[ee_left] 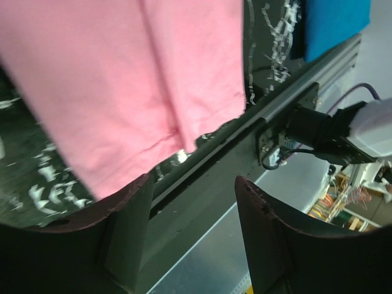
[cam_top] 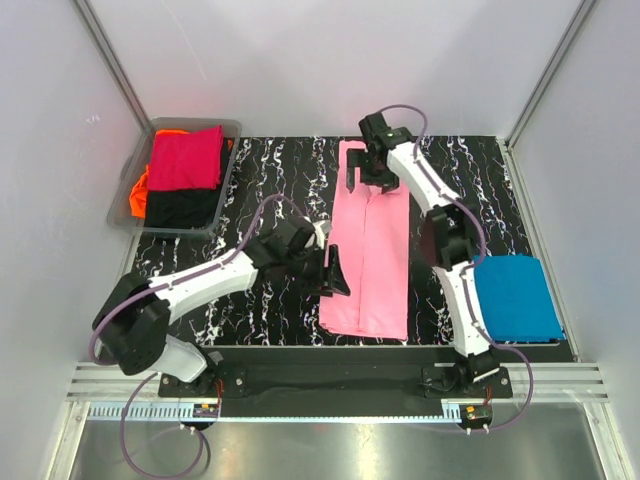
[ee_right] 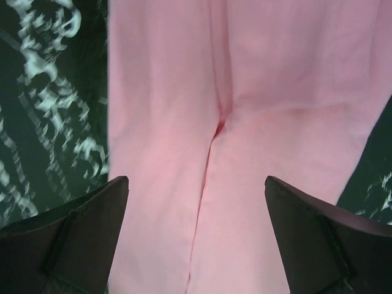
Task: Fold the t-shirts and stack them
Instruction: Fold the tshirt
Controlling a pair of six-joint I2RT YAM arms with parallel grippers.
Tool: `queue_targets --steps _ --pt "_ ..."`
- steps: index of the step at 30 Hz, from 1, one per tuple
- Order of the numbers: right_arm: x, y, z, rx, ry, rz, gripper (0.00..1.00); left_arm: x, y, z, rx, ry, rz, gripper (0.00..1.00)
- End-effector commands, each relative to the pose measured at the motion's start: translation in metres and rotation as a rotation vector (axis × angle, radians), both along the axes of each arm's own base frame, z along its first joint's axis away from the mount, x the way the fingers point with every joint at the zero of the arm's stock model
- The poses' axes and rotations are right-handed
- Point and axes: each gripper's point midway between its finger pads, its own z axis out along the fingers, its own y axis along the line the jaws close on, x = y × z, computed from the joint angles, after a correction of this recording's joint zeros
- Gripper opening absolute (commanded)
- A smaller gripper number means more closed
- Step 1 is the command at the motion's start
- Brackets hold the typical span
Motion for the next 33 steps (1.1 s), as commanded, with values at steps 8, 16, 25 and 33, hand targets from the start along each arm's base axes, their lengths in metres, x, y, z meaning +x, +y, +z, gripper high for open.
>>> queue_targets --steps 8,16,25,33 --pt "-0.145 -0.011 0.056 0.220 0.132 0.139 0.99 -0.009 0.049 -0.035 0.103 0.084 0.043 0.56" --pt "-0.265 -0.007 0.025 0.487 0.285 0.108 0.84 -0.029 0.056 -0.050 0.090 0.081 0.064 0.58" --pt "-0.333 -0.053 -0.015 0.410 0.347 -0.122 0.52 -0.019 0.043 -0.070 0.076 0.115 0.057 0.54" --pt "-0.355 -0.082 -0.042 0.360 0.394 -0.382 0.52 -0.019 0.039 -0.079 0.088 0.200 0.102 0.59"
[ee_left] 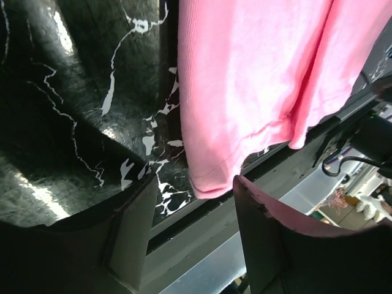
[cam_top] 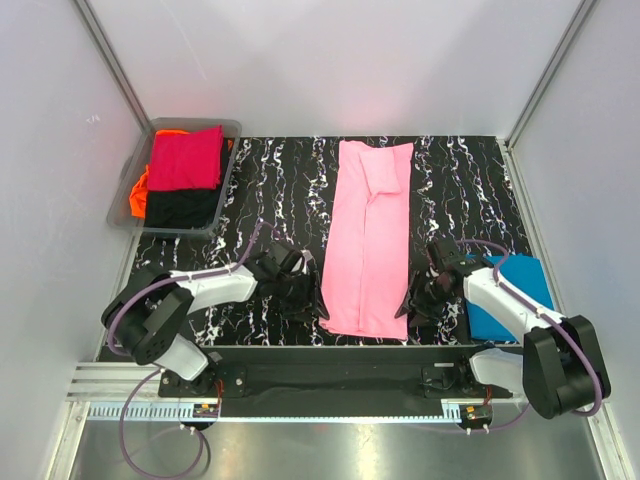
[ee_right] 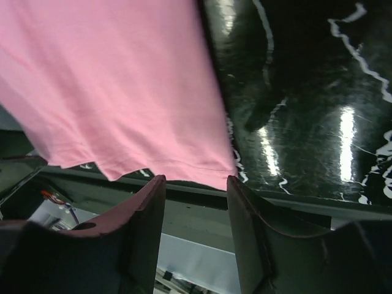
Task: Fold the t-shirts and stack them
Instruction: Fold the tshirt
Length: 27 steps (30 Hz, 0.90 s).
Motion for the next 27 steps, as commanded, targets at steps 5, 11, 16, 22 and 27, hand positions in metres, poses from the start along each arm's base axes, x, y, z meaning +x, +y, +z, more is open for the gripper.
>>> queue_targets --steps 5,11,16,22,27 --pt "0.001 -0.015 -0.010 -0.061 0.003 -0.132 0.54 0.010 -0.011 0.007 -0.045 0.034 0.057 0.59" --pt "-0.008 -0.007 -0.011 -0.015 0.075 -0.190 0.55 0.003 -0.007 -0.002 -0.032 0.100 0.080 0.56" --pt "-0.009 -0.009 -0.014 -0.031 0.104 -0.240 0.56 0.003 -0.008 -0.004 -0.030 0.111 0.072 0.53" --pt "-0.008 -0.009 -0.016 -0.044 0.134 -0.246 0.57 0.002 -0.010 -0.008 -0.027 0.124 0.056 0.50" --pt "-0.011 -0.006 -0.016 -0.027 0.149 -0.263 0.56 -0.003 -0.009 -0.014 -0.022 0.151 0.038 0.49"
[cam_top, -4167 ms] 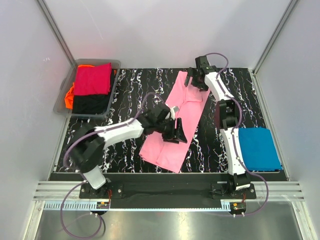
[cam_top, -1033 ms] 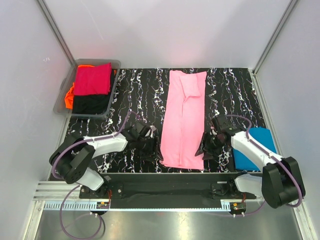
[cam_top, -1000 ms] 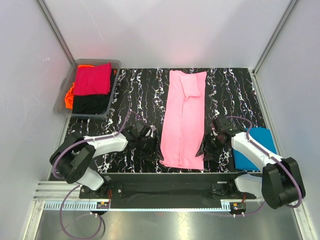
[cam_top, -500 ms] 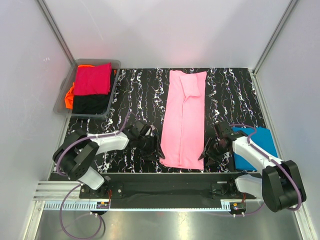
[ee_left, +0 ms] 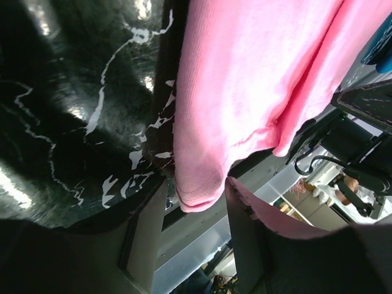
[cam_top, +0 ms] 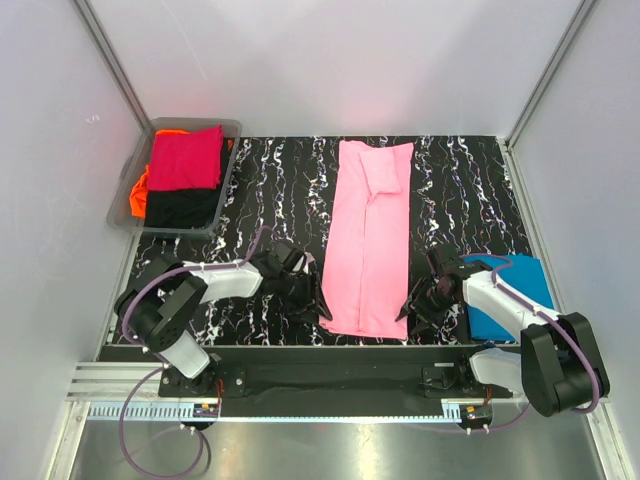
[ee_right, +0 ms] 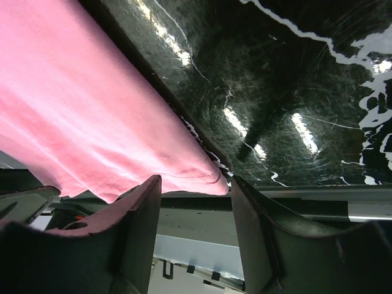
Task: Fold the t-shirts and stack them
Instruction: Fold the tshirt
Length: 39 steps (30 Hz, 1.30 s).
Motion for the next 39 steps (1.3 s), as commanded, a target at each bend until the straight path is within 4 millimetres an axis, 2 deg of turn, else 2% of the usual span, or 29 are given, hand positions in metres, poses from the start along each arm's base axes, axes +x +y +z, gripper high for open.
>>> queue_targets --steps 1,4,7,8,11,12,14,15,16,17,18,19,20,21,22,23,24,25,26,27,28,30,31,32,34,36,37,39 --pt "0.003 0.002 0.004 0.012 -0.005 -0.031 0.57 -0.002 0.004 -0.011 0.029 0.013 -0.018 0.49" --pt "0.010 0.001 0.006 0.003 -0.027 -0.010 0.59 0.000 0.004 -0.014 0.035 0.008 -0.021 0.44" --pt "0.033 0.006 0.022 0.015 -0.118 0.024 0.62 0.000 0.003 -0.014 0.036 0.006 -0.024 0.43" --pt "0.052 0.006 0.035 -0.001 -0.184 0.028 0.66 0.000 0.003 -0.013 0.032 0.003 -0.028 0.45" --pt "0.085 0.003 0.047 -0.065 -0.273 0.083 0.76 -0.004 0.006 -0.012 0.025 -0.004 -0.043 0.57" --pt "0.106 0.006 0.064 -0.070 -0.331 0.094 0.80 -0.004 0.005 -0.006 0.010 -0.023 -0.045 0.59" --pt "0.127 0.007 0.061 -0.106 -0.346 0.155 0.84 -0.001 0.008 0.006 0.004 -0.074 -0.041 0.63" --pt "0.147 0.012 0.076 -0.103 -0.393 0.170 0.90 -0.004 0.013 0.008 0.020 -0.085 -0.052 0.64" --pt "0.158 0.015 0.067 -0.112 -0.381 0.223 0.91 -0.003 0.015 0.013 0.023 -0.106 -0.055 0.65" --pt "0.169 0.017 0.069 -0.116 -0.391 0.238 0.92 0.002 0.017 0.023 0.015 -0.149 -0.049 0.66" --pt "0.191 0.023 0.083 -0.117 -0.439 0.240 0.94 0.001 0.020 0.027 0.020 -0.159 -0.060 0.66" --pt "0.201 0.024 0.070 -0.135 -0.411 0.257 0.96 0.002 0.022 0.031 0.017 -0.171 -0.062 0.66" --pt "0.223 0.027 0.082 -0.149 -0.457 0.249 1.00 0.008 0.024 0.040 0.008 -0.192 -0.051 0.66" --pt "0.234 0.027 0.080 -0.164 -0.456 0.243 1.00 0.007 0.029 0.042 0.017 -0.192 -0.060 0.65" --pt "0.241 0.027 0.063 -0.186 -0.413 0.247 1.00 0.009 0.030 0.047 0.012 -0.208 -0.059 0.66" --pt "0.261 0.028 0.073 -0.215 -0.454 0.233 0.99 0.016 0.031 0.058 -0.003 -0.249 -0.054 0.66" --pt "0.269 0.028 0.068 -0.241 -0.453 0.226 1.00 0.017 0.034 0.060 0.002 -0.267 -0.068 0.66" --pt "0.274 0.029 0.054 -0.261 -0.420 0.216 1.00 0.020 0.035 0.064 -0.001 -0.282 -0.072 0.66" --pt "0.289 0.029 0.059 -0.301 -0.449 0.197 1.00 0.024 0.035 0.073 -0.016 -0.304 -0.071 0.65" --pt "0.293 0.031 0.057 -0.316 -0.450 0.192 1.00 0.024 0.038 0.074 -0.009 -0.308 -0.081 0.66" --pt "0.298 0.033 0.047 -0.333 -0.434 0.181 1.00 0.025 0.038 0.075 -0.011 -0.314 -0.086 0.66" --pt "0.312 0.043 0.051 -0.370 -0.472 0.179 1.00 0.026 0.039 0.078 -0.022 -0.315 -0.102 0.66" --pt "0.314 0.045 0.043 -0.390 -0.461 0.190 1.00 0.027 0.038 0.079 -0.029 -0.316 -0.109 0.66" --pt "0.323 0.047 0.049 -0.415 -0.491 0.187 1.00 0.027 0.037 0.079 -0.040 -0.303 -0.118 0.66" --pt "0.326 0.055 0.044 -0.445 -0.497 0.199 0.99 0.027 0.036 0.077 -0.048 -0.302 -0.147 0.66" --pt "0.331 0.055 0.043 -0.479 -0.507 0.192 1.00 0.030 0.039 0.074 -0.051 -0.295 -0.159 0.66" --pt "0.332 0.054 0.034 -0.492 -0.491 0.188 1.00 0.032 0.040 0.074 -0.053 -0.298 -0.161 0.65" --pt "0.336 0.051 0.029 -0.521 -0.482 0.180 1.00 0.035 0.046 0.071 -0.053 -0.294 -0.155 0.66"
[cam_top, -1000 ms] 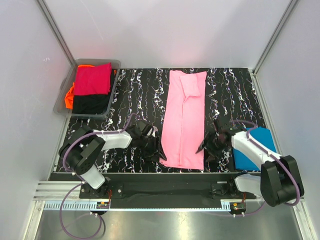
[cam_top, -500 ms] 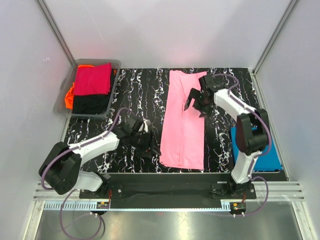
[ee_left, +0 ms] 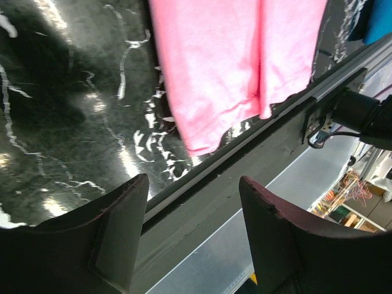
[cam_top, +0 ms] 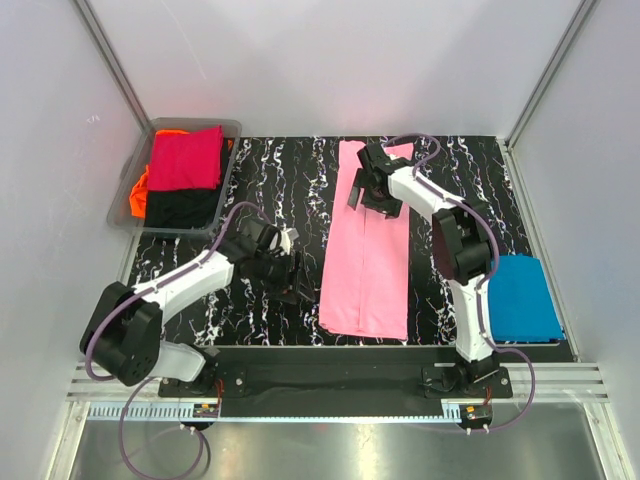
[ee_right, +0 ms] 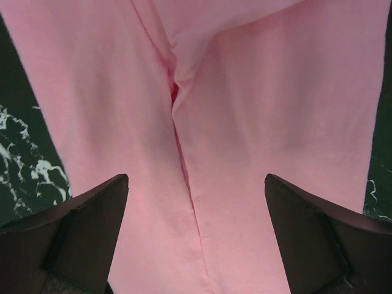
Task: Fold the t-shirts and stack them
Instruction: Fold the tshirt
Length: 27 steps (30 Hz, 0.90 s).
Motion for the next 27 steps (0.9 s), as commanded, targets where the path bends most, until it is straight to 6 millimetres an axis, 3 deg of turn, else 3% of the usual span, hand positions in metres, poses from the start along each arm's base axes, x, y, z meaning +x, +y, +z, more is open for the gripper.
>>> queue_targets --steps 1,7,9,10,12,13,15,16,20,27 --pt "0.011 -0.015 -0.007 -0.104 -0.016 -0.067 1.00 0.006 0.003 0.008 -0.040 -0.019 -0.048 0.66" --pt "0.007 -0.012 -0.034 -0.179 0.014 -0.081 1.00 0.009 0.021 0.001 -0.050 0.002 -0.017 0.66" --pt "0.009 -0.009 -0.035 -0.208 -0.002 -0.106 1.00 0.011 0.024 0.000 -0.060 0.009 -0.017 0.66" --pt "0.004 -0.010 -0.048 -0.223 0.034 -0.125 1.00 0.012 0.025 -0.001 -0.062 0.013 -0.015 0.66" --pt "0.009 0.003 -0.046 -0.211 0.030 -0.134 1.00 0.014 0.029 -0.001 -0.073 0.019 -0.009 0.66" --pt "0.003 0.005 -0.062 -0.228 0.075 -0.144 1.00 0.015 0.030 0.000 -0.079 0.015 -0.008 0.65" --pt "0.008 0.025 -0.061 -0.174 0.076 -0.137 1.00 0.016 0.034 0.000 -0.085 0.016 -0.001 0.66" --pt "0.005 0.030 -0.072 -0.162 0.102 -0.146 1.00 0.018 0.036 0.000 -0.089 0.015 0.005 0.66" --pt "0.012 0.057 -0.069 -0.093 0.107 -0.129 1.00 0.020 0.043 0.001 -0.101 0.018 0.028 0.66" --pt "-0.009 0.047 -0.074 -0.133 0.172 -0.072 1.00 0.024 0.039 0.001 -0.120 0.059 0.054 0.67"
